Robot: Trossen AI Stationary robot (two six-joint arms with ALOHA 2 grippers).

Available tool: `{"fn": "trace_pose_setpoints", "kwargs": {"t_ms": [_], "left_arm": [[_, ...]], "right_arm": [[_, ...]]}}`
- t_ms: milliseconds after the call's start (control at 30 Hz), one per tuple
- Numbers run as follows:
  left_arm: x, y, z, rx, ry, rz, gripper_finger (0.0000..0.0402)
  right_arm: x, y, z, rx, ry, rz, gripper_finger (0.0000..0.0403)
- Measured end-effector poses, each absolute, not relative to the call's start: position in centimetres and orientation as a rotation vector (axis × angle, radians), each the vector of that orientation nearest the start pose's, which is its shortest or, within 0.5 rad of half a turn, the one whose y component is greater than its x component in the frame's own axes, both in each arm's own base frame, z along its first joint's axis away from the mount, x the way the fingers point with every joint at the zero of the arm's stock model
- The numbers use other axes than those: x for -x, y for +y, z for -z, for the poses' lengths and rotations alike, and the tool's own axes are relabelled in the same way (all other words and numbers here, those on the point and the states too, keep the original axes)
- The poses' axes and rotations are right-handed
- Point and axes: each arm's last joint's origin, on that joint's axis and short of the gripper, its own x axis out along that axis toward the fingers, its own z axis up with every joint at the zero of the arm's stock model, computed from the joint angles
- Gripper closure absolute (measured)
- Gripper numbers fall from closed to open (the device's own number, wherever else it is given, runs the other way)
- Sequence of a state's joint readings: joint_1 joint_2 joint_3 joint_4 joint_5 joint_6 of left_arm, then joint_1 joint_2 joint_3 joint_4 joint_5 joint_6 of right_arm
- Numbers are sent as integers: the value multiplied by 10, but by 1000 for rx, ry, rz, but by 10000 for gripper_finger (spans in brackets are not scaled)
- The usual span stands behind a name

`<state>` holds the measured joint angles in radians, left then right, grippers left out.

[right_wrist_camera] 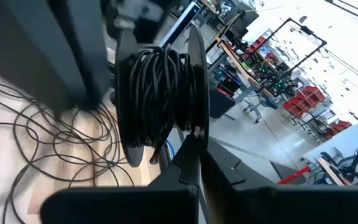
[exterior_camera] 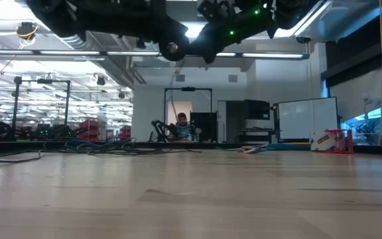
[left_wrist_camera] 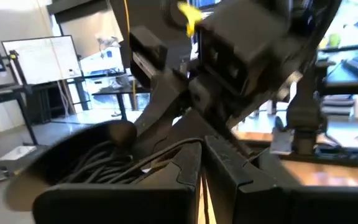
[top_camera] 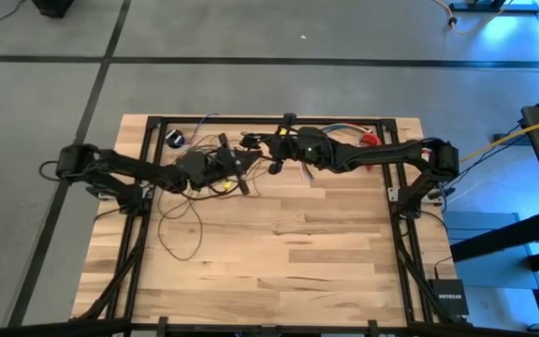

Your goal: Coiling cords

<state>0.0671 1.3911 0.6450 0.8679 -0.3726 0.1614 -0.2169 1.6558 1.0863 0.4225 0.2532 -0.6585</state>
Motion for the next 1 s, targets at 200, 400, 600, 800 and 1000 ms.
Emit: {"fn": "trace_pose_setpoints", "kwargs": {"t_ms": [200,400,600,800,1000], "left_arm": [[-306,34,-247,-247,0,-495,389],[-306,39,-240,-307,95,-593,389],[-305,46,-234,-334,173,-629,389],[-301,51,-222,-371,325,-692,389],[-300,51,-216,-388,392,-697,389]], "right_arm": [[-366,-88,-271,625,288,406,398],[-367,-87,-274,551,229,363,398],[-369,-85,-285,460,178,320,398],[-360,-80,-296,450,194,315,398],[-352,-75,-304,463,218,298,398]]}}
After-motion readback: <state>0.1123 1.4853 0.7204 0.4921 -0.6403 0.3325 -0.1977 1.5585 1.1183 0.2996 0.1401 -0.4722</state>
